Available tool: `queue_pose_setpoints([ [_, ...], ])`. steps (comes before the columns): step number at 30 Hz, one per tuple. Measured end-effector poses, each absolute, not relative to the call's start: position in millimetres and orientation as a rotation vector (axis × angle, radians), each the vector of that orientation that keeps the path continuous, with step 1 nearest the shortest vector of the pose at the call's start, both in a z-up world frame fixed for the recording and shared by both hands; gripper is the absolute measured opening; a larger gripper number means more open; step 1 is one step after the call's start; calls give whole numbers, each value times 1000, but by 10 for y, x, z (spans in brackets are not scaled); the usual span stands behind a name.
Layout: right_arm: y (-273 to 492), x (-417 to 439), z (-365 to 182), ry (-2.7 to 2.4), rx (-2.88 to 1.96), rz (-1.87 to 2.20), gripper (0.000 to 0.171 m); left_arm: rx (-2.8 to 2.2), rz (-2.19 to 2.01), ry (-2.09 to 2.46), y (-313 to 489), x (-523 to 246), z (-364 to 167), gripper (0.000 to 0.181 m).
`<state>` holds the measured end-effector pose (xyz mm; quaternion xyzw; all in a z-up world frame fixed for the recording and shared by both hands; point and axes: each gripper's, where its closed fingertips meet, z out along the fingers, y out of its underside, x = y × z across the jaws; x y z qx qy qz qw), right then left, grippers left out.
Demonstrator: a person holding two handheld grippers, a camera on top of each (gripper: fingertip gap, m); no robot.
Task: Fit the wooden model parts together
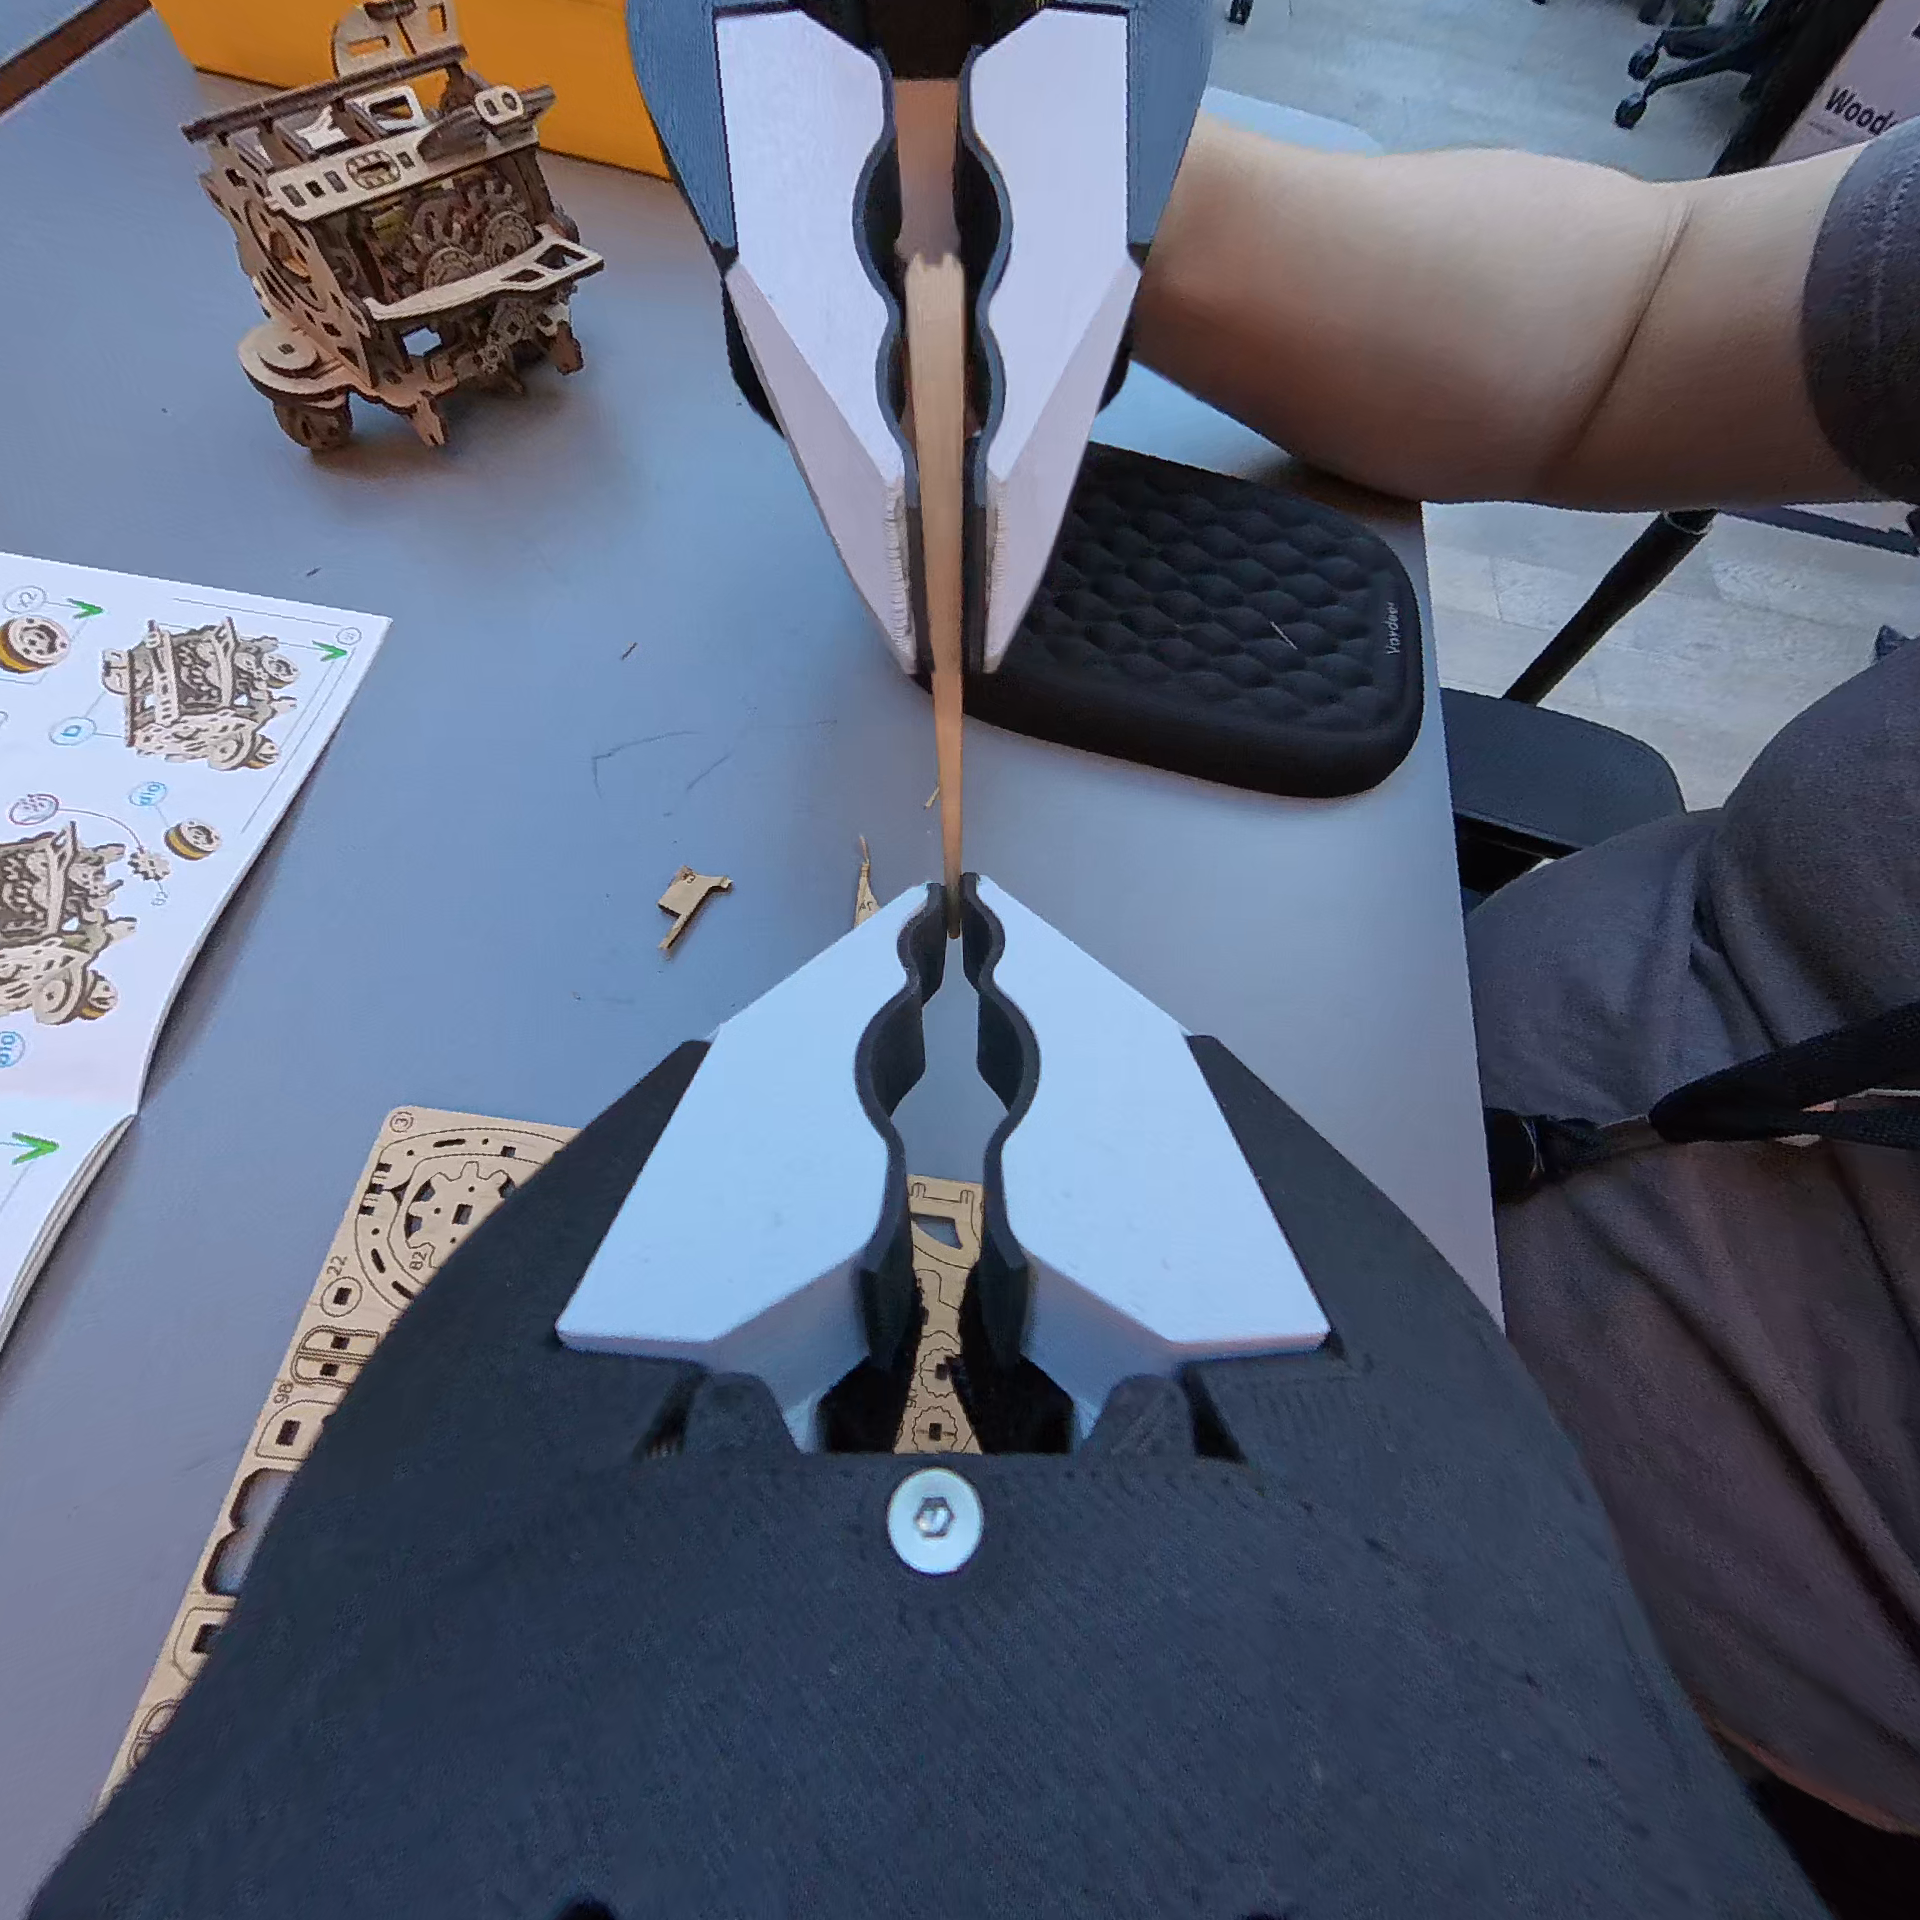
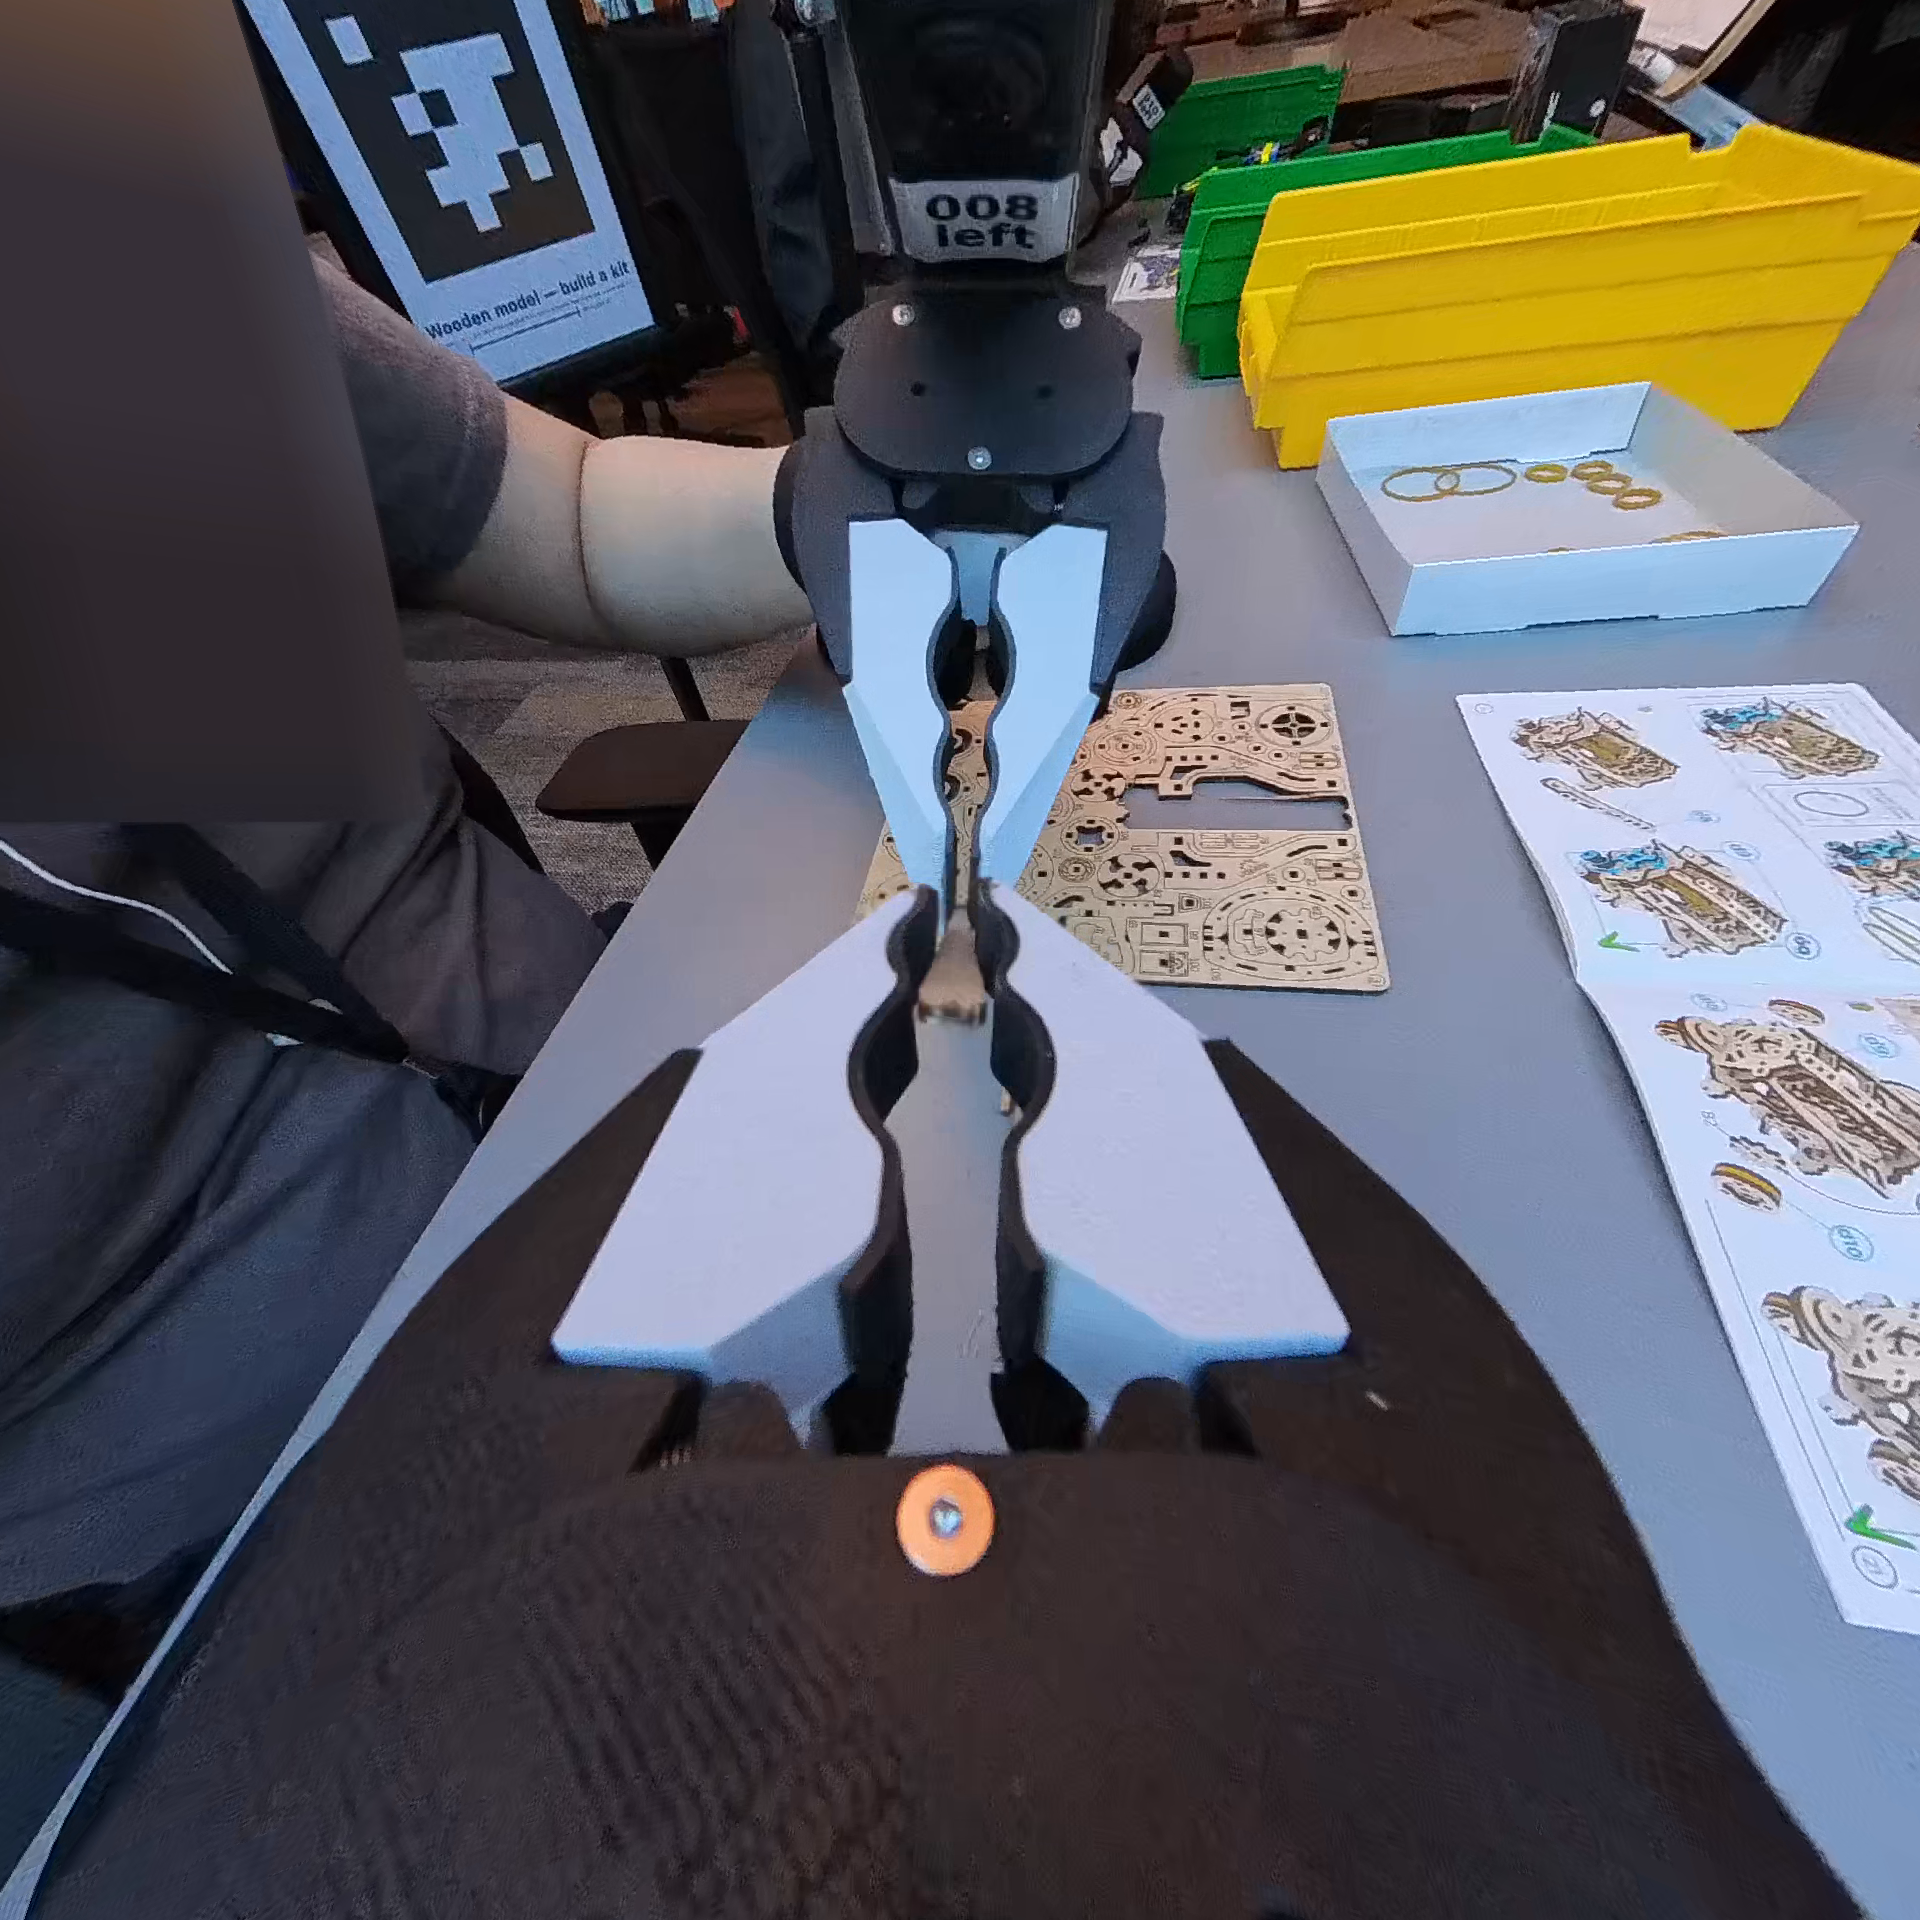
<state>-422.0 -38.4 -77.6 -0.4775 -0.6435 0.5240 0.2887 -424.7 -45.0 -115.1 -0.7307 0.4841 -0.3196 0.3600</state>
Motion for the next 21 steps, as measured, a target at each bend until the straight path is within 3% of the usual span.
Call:
queue_pose_setpoints([
  [3, -358, -4198, -837, -1755, -1308, 1356, 21, -1895, -803, 1257, -435, -4263, -1173, 0],
  [7, -381, -4214, -878, -1790, -1293, 1321, 9, -1900, -796, 1269, -434, -4264, -1175, 0],
  [19, -319, -4218, -952, -1780, -1351, 1253, 4, -1899, -755, 1259, -401, -4283, -1204, 1],
  [21, -260, -4162, -965, -1790, -1376, 1147, 4, -1934, -702, 1234, -344, -4359, -1273, 19],
])
